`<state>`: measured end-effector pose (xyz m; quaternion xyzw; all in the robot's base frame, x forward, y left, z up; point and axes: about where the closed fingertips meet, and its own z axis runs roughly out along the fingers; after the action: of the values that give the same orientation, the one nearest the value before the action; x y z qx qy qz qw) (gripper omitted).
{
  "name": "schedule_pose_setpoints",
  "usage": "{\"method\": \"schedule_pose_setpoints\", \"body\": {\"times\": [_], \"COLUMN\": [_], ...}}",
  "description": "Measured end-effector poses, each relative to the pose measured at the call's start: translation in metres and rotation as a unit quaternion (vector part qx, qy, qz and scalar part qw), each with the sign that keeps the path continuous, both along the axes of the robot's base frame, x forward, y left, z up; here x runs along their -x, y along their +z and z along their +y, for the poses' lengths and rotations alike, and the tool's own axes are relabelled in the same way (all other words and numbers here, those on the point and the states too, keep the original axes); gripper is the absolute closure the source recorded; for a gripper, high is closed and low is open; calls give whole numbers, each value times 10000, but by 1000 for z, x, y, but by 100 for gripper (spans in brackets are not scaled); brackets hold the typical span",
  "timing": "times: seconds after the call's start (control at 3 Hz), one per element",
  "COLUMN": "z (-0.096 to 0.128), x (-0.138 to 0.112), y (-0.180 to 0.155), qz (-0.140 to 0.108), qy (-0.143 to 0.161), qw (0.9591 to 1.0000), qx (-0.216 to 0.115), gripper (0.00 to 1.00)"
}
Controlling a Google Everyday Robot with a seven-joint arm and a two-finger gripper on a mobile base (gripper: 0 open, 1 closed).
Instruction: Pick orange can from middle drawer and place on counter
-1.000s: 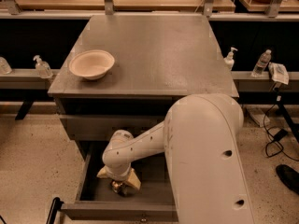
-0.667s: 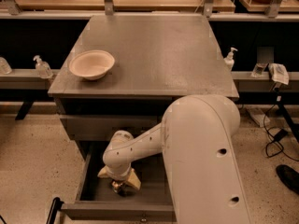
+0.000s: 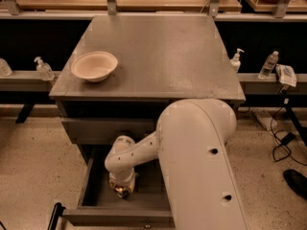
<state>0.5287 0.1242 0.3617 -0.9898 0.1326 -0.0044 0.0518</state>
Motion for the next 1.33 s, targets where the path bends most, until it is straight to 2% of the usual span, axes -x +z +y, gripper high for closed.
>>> {"method": "schedule_pose_setpoints", "body": {"times": [0.33,0.67,1.0,1.33], "z": [4,1,-25,-54], "x": [-1,-7,-17,-21], "y": [13,51,95,126], "qz": [-75,-369,-479,-390], "qy": [241,461,531,347], "qw": [9996,9974,9931,9894], "qx": [-126,-423,-928,-1352], "gripper": [82,100,100,100]}}
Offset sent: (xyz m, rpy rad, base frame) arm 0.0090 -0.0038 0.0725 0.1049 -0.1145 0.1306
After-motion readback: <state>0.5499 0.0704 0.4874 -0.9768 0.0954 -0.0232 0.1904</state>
